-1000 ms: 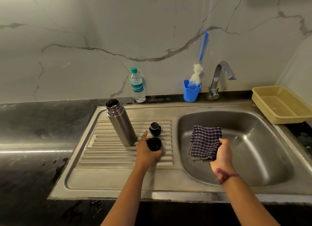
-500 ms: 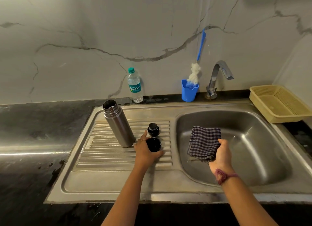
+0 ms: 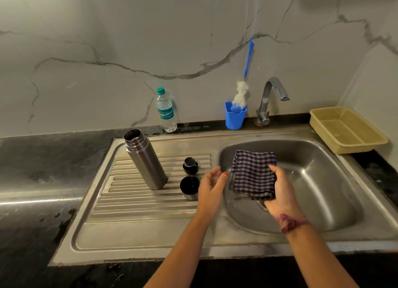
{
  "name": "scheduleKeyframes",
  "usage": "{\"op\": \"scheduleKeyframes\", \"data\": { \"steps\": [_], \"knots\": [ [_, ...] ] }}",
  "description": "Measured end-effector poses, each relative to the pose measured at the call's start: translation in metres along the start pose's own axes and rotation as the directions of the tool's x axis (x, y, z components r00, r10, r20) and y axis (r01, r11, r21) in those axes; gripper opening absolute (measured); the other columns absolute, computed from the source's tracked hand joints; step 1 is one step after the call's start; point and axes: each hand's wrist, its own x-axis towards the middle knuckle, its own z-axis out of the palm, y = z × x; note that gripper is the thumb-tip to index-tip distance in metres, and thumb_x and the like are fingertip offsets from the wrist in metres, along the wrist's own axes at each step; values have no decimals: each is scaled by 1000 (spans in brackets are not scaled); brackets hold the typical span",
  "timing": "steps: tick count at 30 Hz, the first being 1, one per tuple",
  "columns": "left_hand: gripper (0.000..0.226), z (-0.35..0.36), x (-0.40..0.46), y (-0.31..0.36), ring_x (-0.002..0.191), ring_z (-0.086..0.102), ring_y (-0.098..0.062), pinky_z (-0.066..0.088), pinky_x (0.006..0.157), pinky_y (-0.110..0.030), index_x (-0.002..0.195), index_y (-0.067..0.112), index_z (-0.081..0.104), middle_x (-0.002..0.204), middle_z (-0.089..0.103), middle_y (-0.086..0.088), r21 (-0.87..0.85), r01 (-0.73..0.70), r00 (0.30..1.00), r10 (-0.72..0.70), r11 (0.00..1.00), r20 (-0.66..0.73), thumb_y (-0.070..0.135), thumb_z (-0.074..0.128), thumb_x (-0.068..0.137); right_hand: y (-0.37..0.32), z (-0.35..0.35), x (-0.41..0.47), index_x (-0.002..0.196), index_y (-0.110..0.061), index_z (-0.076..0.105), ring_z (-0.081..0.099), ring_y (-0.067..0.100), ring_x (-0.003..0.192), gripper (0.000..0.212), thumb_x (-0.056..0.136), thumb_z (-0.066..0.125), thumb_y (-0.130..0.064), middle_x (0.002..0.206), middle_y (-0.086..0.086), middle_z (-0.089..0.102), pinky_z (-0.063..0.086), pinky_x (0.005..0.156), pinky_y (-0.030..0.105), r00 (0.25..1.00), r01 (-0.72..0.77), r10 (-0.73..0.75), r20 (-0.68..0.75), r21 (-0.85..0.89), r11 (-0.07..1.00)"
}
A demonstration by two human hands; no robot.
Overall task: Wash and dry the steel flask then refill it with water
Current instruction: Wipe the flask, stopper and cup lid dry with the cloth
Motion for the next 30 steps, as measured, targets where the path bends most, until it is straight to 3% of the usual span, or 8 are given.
{"op": "scheduleKeyframes", "data": {
  "steps": [3, 5, 7, 14, 19, 23, 25, 30],
  "knots": [
    [40, 13, -1, 2, 120, 62, -28, 44, 110, -43, 116, 10, 72, 124, 68, -15, -352, 382, 918, -308, 854, 248, 41, 52, 101, -4, 2, -4, 108, -6, 64, 67, 27, 92, 26, 97, 47, -22, 97, 11, 73, 54, 75, 40, 999, 5, -4, 39, -23, 1000],
    [53, 16, -3, 5, 114, 65, -29, 49, 103, -42, 110, 10, 77, 123, 68, -17, -443, 504, 855, -355, 742, 377, 50, 44, 101, -5, 2, -4, 117, -5, 60, 66, 30, 95, 27, 96, 47, -17, 105, 14, 69, 54, 77, 42, 998, 24, -22, 50, -51, 998],
    [59, 20, -3, 5, 112, 65, -29, 54, 92, -38, 120, 9, 71, 126, 66, -17, -495, 558, 817, -334, 667, 470, 54, 41, 99, -3, 0, -3, 123, -7, 56, 64, 33, 101, 30, 95, 46, -12, 111, 16, 67, 53, 82, 46, 997, 47, -41, 66, -78, 996],
    [66, 26, -8, 4, 123, 59, -37, 52, 98, -49, 140, 4, 52, 138, 57, -23, -578, 579, 800, -262, 576, 540, 54, 32, 102, 9, -13, 12, 128, -11, 49, 63, 27, 106, 32, 96, 51, -12, 117, 12, 64, 52, 92, 47, 980, 194, -194, 33, -321, 927],
    [64, 31, -11, 4, 120, 61, -37, 49, 100, -50, 135, 2, 55, 132, 61, -24, -556, 580, 803, -303, 595, 514, 51, 29, 104, 4, -18, 17, 133, -18, 47, 57, 21, 115, 43, 92, 57, -25, 126, 1, 58, 49, 97, 39, 932, 297, -349, 100, -764, 573],
    [63, 33, -8, 4, 124, 59, -37, 41, 111, -53, 136, 3, 55, 131, 63, -23, -561, 541, 836, -328, 627, 440, 51, 31, 104, -2, -19, 10, 137, -15, 47, 48, 16, 120, 48, 91, 60, -22, 133, 4, 49, 40, 95, 26, 827, 406, -533, 181, -847, 342],
    [60, 33, -7, 8, 121, 61, -36, 44, 108, -52, 135, 6, 58, 128, 65, -20, -550, 519, 849, -324, 654, 417, 51, 33, 104, -1, -15, 6, 132, -16, 52, 53, 8, 107, 43, 91, 61, -21, 124, 0, 56, 44, 86, 21, 829, 433, -523, 197, -818, 379],
    [49, 40, -14, 19, 108, 68, -27, 57, 82, -37, 124, 12, 68, 118, 72, -13, -441, 493, 858, -335, 750, 390, 46, 39, 104, 18, -5, -4, 121, -23, 60, 65, 6, 96, 31, 91, 60, -32, 104, -6, 69, 54, 81, 25, 942, 330, -280, 186, -671, 664]
  ]
}}
